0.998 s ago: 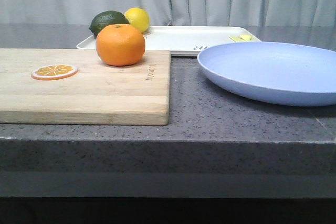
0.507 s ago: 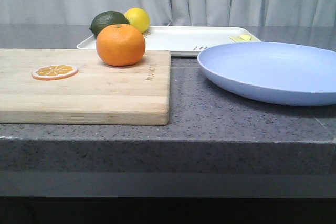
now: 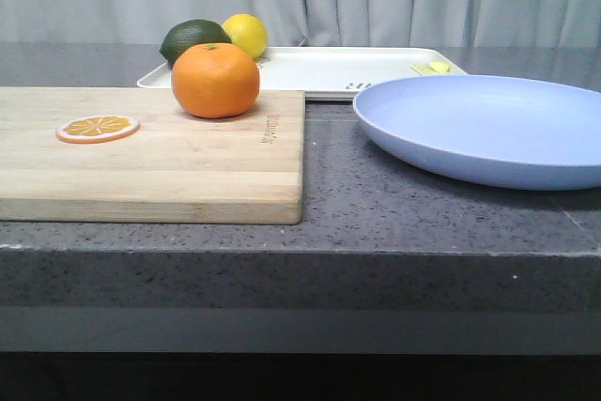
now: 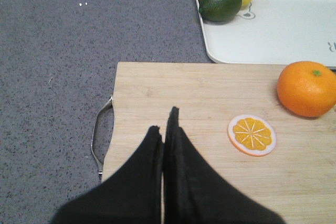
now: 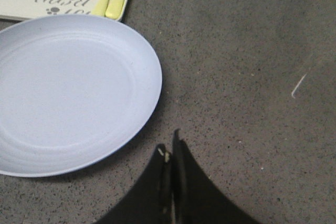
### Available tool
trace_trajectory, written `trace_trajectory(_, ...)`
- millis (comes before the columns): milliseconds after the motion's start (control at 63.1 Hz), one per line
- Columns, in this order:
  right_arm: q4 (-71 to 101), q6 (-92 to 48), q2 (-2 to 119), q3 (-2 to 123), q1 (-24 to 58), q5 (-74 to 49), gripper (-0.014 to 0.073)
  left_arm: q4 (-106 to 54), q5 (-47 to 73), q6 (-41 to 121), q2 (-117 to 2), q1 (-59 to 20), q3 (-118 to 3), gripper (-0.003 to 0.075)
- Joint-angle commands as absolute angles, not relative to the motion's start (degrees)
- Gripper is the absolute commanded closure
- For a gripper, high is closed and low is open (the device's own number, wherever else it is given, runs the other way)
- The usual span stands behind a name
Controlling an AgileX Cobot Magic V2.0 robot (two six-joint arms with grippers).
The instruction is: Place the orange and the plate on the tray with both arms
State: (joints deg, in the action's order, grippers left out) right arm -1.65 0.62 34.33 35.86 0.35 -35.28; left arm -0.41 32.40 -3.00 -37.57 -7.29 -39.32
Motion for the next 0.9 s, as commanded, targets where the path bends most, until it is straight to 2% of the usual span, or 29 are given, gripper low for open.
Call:
trace_trajectory(0,-1.4,0.0,36.4,38.0,0.0,-32.2,0.066,-1.1,28.3,-3.0,-39.7,-7.2,-41.4,0.074)
trace_trajectory(79,-1.4,0.0,37.3,38.0,0.0,-32.2,0.063,-1.1,27.9,-3.0,-41.2,-7.2,-41.4,0.0736)
trace_trajectory(158,-1.4,0.0,37.7,38.0,0.0,-31.9,0.0484,-1.1,27.5,-3.0,-42.3,-7.2,-41.4,0.0659)
trace_trajectory(254,-1.4,0.0,37.7,38.0,0.0,-31.9,0.026,-1.1,26.8,-3.0,-42.9,-7.2,-41.5,0.045)
trace_trajectory(317,-1.4,0.0,37.7,38.0,0.0,-31.9,0.0113,-1.1,25.6,-3.0,-43.4,-7.5,-41.5,0.0272)
trace_trajectory(380,-1.4,0.0,37.7,38.0,0.0,-31.9,0.0037,-1.1,24.8,-2.6,-44.0,-8.0,-41.6,0.015)
trace_trajectory(444,-1.4,0.0,37.7,38.0,0.0,-31.9,0.0009,-1.1,24.7,-1.3,-45.1,-9.6,-42.3,0.0085)
trace_trajectory(666,-1.4,0.0,37.7,38.0,0.0,-31.8,0.0012,-0.9,24.7,1.9,-55.0,-22.0,-48.9,0.0078)
trace_trajectory(887,-1.4,0.0,37.7,38.0,0.0,-31.6,0.0012,0.0,24.7,1.9,-66.3,-28.8,-57.6,0.0078)
